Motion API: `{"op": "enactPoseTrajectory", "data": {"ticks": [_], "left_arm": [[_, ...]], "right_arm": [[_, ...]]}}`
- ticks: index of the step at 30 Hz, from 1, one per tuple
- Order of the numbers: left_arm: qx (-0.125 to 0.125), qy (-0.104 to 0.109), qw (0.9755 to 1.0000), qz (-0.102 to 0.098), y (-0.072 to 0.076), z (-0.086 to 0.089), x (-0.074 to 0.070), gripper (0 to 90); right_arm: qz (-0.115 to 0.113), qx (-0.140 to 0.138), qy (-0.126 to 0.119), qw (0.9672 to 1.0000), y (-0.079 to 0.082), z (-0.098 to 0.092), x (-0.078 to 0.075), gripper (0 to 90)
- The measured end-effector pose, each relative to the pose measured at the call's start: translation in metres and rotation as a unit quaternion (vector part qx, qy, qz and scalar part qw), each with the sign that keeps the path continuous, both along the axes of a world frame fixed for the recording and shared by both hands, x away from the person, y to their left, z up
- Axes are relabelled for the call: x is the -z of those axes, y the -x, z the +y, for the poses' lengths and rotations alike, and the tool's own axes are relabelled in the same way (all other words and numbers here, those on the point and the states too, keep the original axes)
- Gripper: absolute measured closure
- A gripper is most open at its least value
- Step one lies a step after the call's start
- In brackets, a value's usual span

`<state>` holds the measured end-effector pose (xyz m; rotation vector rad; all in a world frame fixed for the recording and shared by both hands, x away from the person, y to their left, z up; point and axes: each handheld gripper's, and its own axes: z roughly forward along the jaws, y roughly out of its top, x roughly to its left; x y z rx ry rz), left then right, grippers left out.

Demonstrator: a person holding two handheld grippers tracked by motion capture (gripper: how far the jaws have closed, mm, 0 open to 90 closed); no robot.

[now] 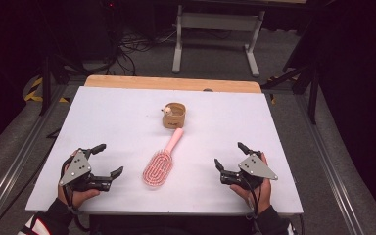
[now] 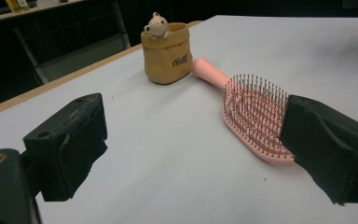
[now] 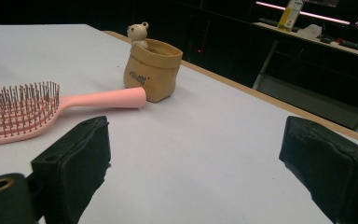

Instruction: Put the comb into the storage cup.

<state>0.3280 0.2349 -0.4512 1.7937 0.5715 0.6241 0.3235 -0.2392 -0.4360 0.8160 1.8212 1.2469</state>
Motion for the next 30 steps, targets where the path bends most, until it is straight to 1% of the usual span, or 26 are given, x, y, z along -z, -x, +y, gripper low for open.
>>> {"op": "enactPoseTrajectory", "data": {"ticks": [2,4,6,8,11,13,15,16,17,18,20,21,22,23,24,25,26,27,28,29,30], "left_arm": [[-0.002,0.0,1.0,0.0,0.0,0.0,0.0,8.6],[-0.003,-0.006,1.0,0.001,0.0,0.0,0.001,8.6],[-0.003,-0.005,1.0,0.0,0.001,0.001,0.001,8.6],[-0.004,-0.009,1.0,0.002,0.001,0.001,0.001,8.7],[-0.004,-0.01,0.9999,0.005,0.002,0.002,0.002,8.6],[-0.003,-0.011,0.9999,0.008,0.002,0.004,0.003,8.6],[-0.007,-0.011,0.9999,0.008,0.002,0.005,0.003,8.6],[-0.006,-0.008,0.9999,0.01,0.002,0.005,0.003,8.6],[-0.006,-0.006,0.9999,0.007,0.003,0.005,0.003,8.6],[-0.007,-0.009,0.9999,0.009,0.004,0.006,0.004,8.6],[-0.008,-0.009,0.9999,0.007,0.005,0.006,0.004,8.6],[-0.009,-0.006,0.9999,0.008,0.005,0.006,0.003,8.6],[-0.01,-0.006,0.9999,0.008,0.005,0.007,0.003,8.8],[-0.011,-0.005,0.9999,0.009,0.004,0.007,0.003,8.8],[-0.012,-0.007,0.9999,0.008,0.004,0.007,0.003,8.8],[-0.012,-0.007,0.9999,0.008,0.004,0.007,0.003,8.8],[-0.011,-0.007,0.9999,0.008,0.004,0.007,0.003,8.8],[-0.011,-0.005,0.9999,0.01,0.005,0.006,0.004,8.8],[-0.01,-0.007,0.9999,0.01,0.004,0.006,0.003,8.9],[-0.011,-0.008,0.9999,0.009,0.004,0.007,0.004,8.9],[-0.011,-0.008,0.9999,0.008,0.004,0.007,0.004,8.9]], "right_arm": [[0.002,0.001,-0.002,1.0,-0.001,-0.001,0.0,9.1],[0.002,0.0,-0.002,1.0,-0.001,-0.001,0.0,9.2],[0.007,-0.002,-0.002,1.0,-0.002,-0.001,0.0,9.7],[0.007,-0.008,-0.002,0.9999,-0.004,-0.001,0.0,10.1],[0.012,-0.011,-0.004,0.9999,-0.008,0.0,0.0,10.8],[0.019,-0.014,-0.011,0.9997,-0.013,0.001,-0.002,12.7],[0.02,-0.016,-0.015,0.9996,-0.017,0.001,-0.005,14.2],[0.025,-0.012,-0.02,0.9994,-0.022,0.002,-0.008,17.0],[0.023,-0.013,-0.018,0.9995,-0.024,0.003,-0.009,19.1],[0.021,-0.013,-0.018,0.9995,-0.025,0.004,-0.01,21.9],[0.018,-0.017,-0.013,0.9996,-0.028,0.008,-0.013,29.1],[0.018,-0.017,-0.013,0.9996,-0.028,0.008,-0.013,29.1],[0.016,-0.021,-0.006,0.9996,-0.031,0.013,-0.016,38.3],[0.022,-0.029,-0.002,0.9993,-0.034,0.016,-0.018,44.5],[0.023,-0.033,0.0,0.9992,-0.036,0.018,-0.019,48.3],[0.023,-0.033,0.0,0.9992,-0.036,0.018,-0.019,48.3],[0.025,-0.036,0.001,0.9991,-0.039,0.021,-0.02,53.1],[0.034,-0.047,-0.002,0.9983,-0.045,0.026,-0.023,62.0],[0.041,-0.058,-0.002,0.9975,-0.049,0.03,-0.024,67.6],[0.042,-0.063,0.001,0.9971,-0.051,0.034,-0.025,71.3],[0.039,-0.066,0.011,0.997,-0.055,0.04,-0.026,74.5]]}}
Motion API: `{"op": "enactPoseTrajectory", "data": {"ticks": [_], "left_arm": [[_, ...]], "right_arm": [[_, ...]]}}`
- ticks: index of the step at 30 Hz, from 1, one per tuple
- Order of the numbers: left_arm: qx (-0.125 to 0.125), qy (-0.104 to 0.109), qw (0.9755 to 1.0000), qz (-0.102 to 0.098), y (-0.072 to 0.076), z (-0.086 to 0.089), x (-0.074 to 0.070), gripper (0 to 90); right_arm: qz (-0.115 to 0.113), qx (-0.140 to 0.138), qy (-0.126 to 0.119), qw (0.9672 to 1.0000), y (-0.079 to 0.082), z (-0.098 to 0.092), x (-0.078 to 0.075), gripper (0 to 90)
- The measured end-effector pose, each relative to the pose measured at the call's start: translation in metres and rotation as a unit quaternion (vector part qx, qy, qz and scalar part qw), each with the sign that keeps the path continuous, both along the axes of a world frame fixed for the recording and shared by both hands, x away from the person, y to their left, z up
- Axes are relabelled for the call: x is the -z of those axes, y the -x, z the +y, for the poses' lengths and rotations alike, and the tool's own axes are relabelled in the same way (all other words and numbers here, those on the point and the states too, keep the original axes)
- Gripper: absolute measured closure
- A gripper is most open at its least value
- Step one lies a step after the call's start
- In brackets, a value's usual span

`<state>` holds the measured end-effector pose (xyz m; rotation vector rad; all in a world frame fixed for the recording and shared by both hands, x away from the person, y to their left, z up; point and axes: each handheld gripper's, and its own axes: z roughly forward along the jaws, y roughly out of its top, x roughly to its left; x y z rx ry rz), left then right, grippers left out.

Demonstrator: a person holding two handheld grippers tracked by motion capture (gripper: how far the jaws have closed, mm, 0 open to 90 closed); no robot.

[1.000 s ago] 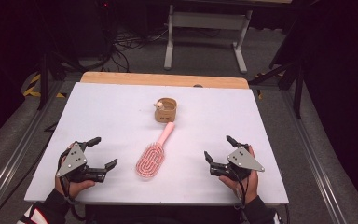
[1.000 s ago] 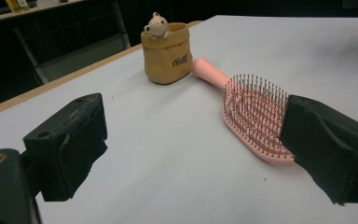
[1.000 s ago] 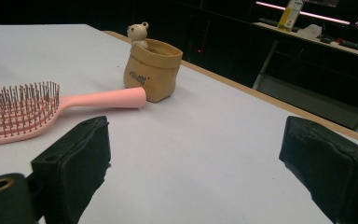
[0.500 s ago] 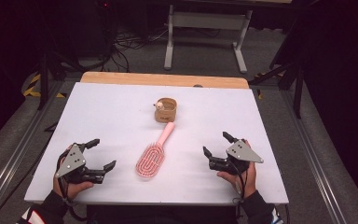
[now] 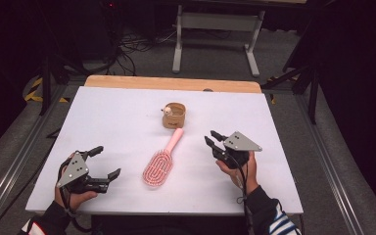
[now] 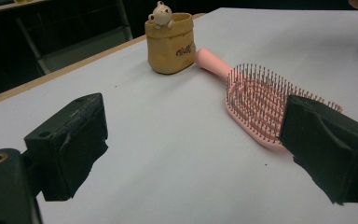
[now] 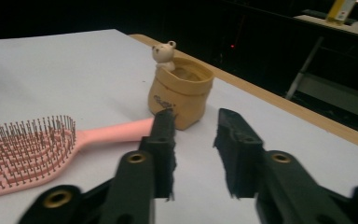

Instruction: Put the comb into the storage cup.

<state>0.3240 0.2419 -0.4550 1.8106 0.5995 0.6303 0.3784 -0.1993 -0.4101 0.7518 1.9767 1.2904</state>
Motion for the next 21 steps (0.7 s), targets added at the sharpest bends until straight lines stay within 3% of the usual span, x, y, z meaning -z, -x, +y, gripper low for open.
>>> {"op": "enactPoseTrajectory", "data": {"ticks": [5,9,13,14,16,17,21], "left_arm": [[0.0,0.004,1.0,0.002,0.0,0.001,0.0,9.0],[0.005,0.008,1.0,0.001,0.001,0.002,0.0,8.9],[0.004,0.007,1.0,0.003,0.001,0.002,0.001,9.0],[0.004,0.007,1.0,0.003,0.001,0.002,0.001,8.9],[0.005,0.008,1.0,0.002,0.001,0.002,0.001,8.9],[0.005,0.008,1.0,0.002,0.001,0.002,0.001,9.0],[0.006,0.01,0.9999,0.002,0.001,0.002,0.001,9.0]], "right_arm": [[0.012,-0.038,0.013,0.9991,-0.02,0.028,0.0,90.0],[0.028,-0.065,0.04,0.9967,-0.036,0.051,0.003,90.0],[0.046,-0.09,0.082,0.9915,-0.051,0.077,0.01,90.0],[0.046,-0.09,0.082,0.9915,-0.051,0.077,0.01,90.0],[0.055,-0.091,0.111,0.9881,-0.06,0.09,0.015,90.0],[0.071,-0.095,0.113,0.9865,-0.068,0.098,0.019,90.0],[0.084,-0.093,0.138,0.9825,-0.08,0.111,0.026,90.0]]}}
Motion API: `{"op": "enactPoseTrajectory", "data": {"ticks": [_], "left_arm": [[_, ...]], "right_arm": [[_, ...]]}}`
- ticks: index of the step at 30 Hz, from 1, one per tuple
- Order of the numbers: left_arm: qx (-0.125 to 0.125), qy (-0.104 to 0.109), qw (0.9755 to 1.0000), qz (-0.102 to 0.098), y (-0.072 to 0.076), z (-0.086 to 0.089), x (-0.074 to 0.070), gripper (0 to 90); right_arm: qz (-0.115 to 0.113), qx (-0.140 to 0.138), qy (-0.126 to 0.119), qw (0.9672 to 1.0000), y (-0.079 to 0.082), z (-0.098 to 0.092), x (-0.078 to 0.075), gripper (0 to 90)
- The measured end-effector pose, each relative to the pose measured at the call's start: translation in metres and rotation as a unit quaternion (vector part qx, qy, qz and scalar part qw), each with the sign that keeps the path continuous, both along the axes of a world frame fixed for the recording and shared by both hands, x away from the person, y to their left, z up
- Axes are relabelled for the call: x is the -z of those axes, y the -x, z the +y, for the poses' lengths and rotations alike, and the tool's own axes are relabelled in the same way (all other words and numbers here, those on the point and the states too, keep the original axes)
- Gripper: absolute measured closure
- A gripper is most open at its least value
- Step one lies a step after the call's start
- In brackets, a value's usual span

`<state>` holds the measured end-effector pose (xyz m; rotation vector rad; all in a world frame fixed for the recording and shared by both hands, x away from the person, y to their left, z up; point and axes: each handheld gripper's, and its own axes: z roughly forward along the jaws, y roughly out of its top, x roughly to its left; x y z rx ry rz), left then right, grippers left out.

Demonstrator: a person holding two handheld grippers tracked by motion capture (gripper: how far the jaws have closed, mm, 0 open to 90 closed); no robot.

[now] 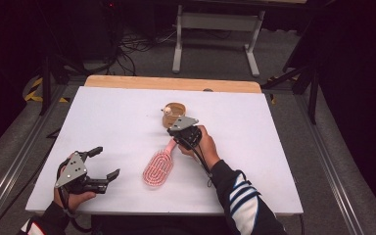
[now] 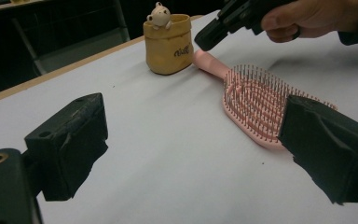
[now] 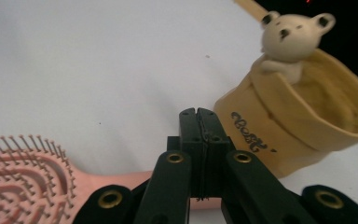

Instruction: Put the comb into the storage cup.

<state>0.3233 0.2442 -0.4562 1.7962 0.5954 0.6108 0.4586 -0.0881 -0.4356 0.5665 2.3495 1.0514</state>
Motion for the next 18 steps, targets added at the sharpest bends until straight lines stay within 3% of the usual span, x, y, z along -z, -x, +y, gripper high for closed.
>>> {"op": "enactPoseTrajectory", "data": {"ticks": [2,5,9,18], "left_arm": [[0.0,-0.003,1.0,0.001,0.0,0.0,0.001,9.1],[0.002,-0.005,1.0,0.002,0.0,0.0,0.0,9.1],[0.004,-0.004,1.0,0.005,-0.001,-0.001,0.001,9.1],[0.004,-0.005,0.9999,0.008,-0.002,0.0,0.002,9.2]], "right_arm": [[0.001,0.005,0.023,0.9997,-0.005,0.007,0.005,90.0],[0.008,0.009,0.032,0.9994,-0.01,0.011,0.009,90.0],[0.022,0.024,0.071,0.9969,-0.022,0.019,0.017,90.0],[0.038,0.026,0.09,0.9949,-0.025,0.018,0.018,90.0]]}}
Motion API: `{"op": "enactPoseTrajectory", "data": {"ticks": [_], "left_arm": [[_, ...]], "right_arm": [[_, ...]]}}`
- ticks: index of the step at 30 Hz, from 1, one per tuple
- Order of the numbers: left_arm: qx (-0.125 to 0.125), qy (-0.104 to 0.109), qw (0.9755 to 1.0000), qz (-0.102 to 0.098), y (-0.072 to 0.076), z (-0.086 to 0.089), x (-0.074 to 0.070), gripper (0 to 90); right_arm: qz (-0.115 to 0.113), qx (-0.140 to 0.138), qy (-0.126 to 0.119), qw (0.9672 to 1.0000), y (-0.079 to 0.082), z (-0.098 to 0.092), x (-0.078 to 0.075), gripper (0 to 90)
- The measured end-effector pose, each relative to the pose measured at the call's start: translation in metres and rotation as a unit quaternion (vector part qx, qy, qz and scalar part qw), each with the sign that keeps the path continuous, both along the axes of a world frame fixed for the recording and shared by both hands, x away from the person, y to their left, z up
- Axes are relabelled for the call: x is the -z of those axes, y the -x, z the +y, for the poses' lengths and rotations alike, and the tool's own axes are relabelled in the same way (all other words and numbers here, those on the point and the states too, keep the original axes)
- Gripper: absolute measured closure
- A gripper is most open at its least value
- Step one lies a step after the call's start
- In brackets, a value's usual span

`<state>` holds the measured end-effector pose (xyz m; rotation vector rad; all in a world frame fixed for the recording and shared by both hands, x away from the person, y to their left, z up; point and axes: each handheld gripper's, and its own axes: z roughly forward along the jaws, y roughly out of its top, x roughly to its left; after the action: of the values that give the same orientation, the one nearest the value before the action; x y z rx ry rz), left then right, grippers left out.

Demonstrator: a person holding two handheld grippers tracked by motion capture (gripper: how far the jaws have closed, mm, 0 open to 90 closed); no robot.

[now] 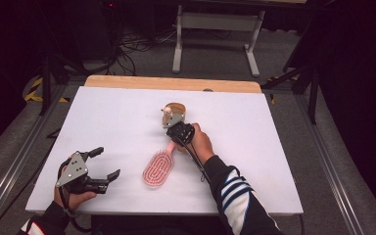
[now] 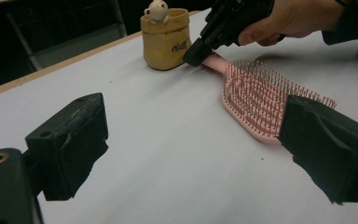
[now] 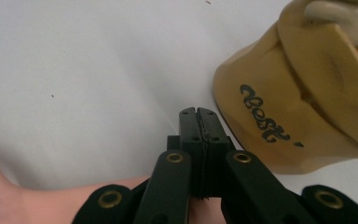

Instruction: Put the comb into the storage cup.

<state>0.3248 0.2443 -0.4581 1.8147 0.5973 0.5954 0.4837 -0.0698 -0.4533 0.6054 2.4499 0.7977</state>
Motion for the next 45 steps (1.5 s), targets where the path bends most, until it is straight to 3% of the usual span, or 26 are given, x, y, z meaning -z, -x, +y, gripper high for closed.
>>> {"op": "enactPoseTrajectory", "data": {"ticks": [4,7,15,17,27,33,45], "left_arm": [[0.0,-0.001,1.0,0.002,0.0,0.001,0.0,9.2],[-0.002,0.0,1.0,0.001,0.0,0.002,0.0,9.2],[-0.001,-0.004,1.0,0.003,0.001,0.001,0.001,9.2],[0.001,-0.006,1.0,0.004,0.0,0.0,0.002,9.3],[0.014,-0.012,0.9998,0.011,0.0,-0.003,0.003,9.5],[0.016,-0.016,0.9996,0.014,-0.001,-0.004,0.004,10.1],[0.016,-0.018,0.9996,0.016,0.0,-0.003,0.004,9.8]], "right_arm": [[0.018,0.012,0.016,0.9996,0.0,-0.003,-0.003,90.0],[0.039,0.022,0.011,0.9989,-0.001,-0.009,-0.005,90.0],[0.061,0.05,0.002,0.9969,0.004,-0.025,-0.004,90.0],[0.075,0.059,-0.007,0.9954,0.005,-0.032,-0.002,90.0],[0.075,0.07,-0.044,0.9937,0.023,-0.06,0.002,90.0],[0.065,0.064,-0.03,0.9953,0.037,-0.068,0.001,90.0],[0.09,0.051,-0.04,0.9938,0.066,-0.093,0.0,90.0]]}}
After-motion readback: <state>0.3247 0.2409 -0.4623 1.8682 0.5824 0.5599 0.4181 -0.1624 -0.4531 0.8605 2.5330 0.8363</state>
